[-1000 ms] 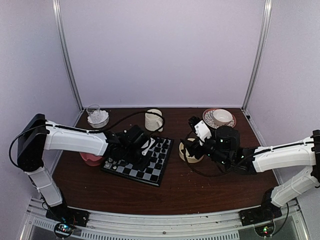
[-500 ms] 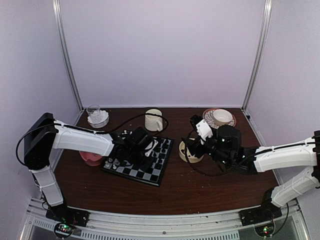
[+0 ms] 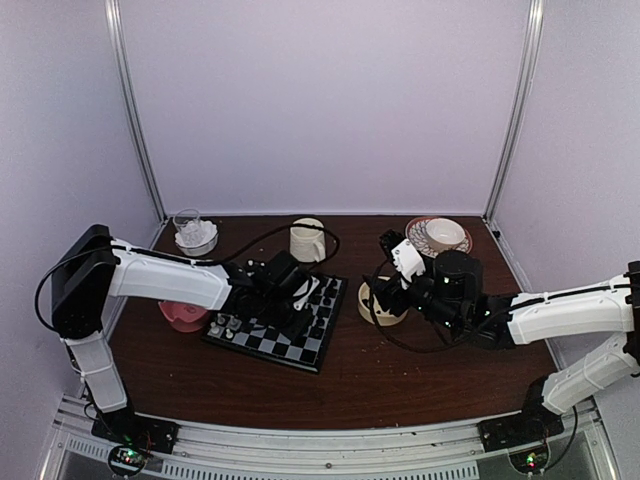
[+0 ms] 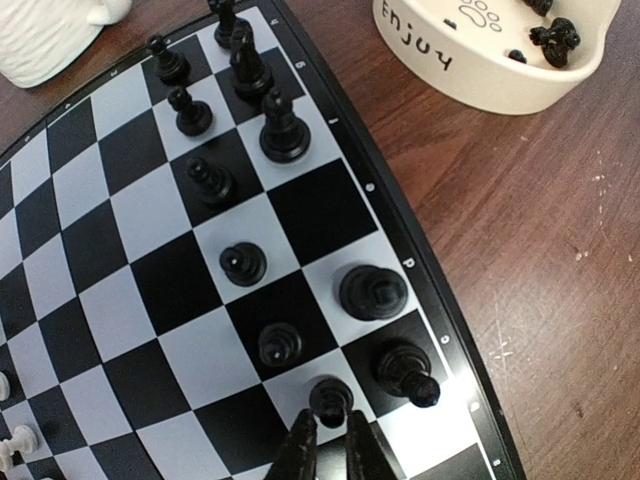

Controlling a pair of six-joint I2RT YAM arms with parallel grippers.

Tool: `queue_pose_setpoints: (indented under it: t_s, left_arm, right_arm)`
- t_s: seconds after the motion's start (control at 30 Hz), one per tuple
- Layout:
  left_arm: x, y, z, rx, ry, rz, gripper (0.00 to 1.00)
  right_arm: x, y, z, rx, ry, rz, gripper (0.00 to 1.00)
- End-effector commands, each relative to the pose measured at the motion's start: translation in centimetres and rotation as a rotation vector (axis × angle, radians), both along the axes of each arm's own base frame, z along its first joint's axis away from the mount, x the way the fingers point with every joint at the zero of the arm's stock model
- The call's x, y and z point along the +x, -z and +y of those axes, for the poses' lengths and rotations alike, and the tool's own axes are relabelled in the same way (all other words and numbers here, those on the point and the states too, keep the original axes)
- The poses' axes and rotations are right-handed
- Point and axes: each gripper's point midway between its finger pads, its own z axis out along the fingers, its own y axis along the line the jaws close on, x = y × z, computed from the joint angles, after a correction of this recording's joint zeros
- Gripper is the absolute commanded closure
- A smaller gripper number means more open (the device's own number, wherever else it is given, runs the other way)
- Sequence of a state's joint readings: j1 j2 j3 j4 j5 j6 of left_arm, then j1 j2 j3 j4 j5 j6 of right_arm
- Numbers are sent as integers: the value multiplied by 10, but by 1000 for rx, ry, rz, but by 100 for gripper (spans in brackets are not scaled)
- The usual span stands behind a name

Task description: Set up the chess pieces on the board

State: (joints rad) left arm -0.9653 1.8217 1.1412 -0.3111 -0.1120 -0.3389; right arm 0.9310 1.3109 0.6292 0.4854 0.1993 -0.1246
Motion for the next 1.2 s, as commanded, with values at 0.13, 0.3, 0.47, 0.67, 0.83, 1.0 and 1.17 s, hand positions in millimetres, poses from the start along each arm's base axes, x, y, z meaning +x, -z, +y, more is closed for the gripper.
queue_pose_setpoints:
  t_s: [0.13,0.3,0.47,0.67,0.83,1.0,1.17]
  left_arm:
    - [3,-4,-9,-10,9,-7,87]
    - [2,-6,-8,-9,6,-7,82]
    - [5,-7,-9,-13,1,-20,74]
    - [7,-5,-12,-18,-2,-18,73]
    - [8,-5,-10,-8,-9,-23,77]
    - [9,-6,-10,-7,-8,-24,82]
    - [8,-6,-8,7,-7,-21,89]
  right_arm:
    - [2,-1,-1,5,7,-6,32]
    - [2,0,-2,4,8,-5,32]
    - [3,1,-1,0,7,-2,32]
    - [3,2,0,-1,7,-1,32]
    - [3,2,-1,-8,9,-2,32]
    - [3,1,-1,-8,9,-4,32]
    - [3,1,-2,-8,10,-3,32]
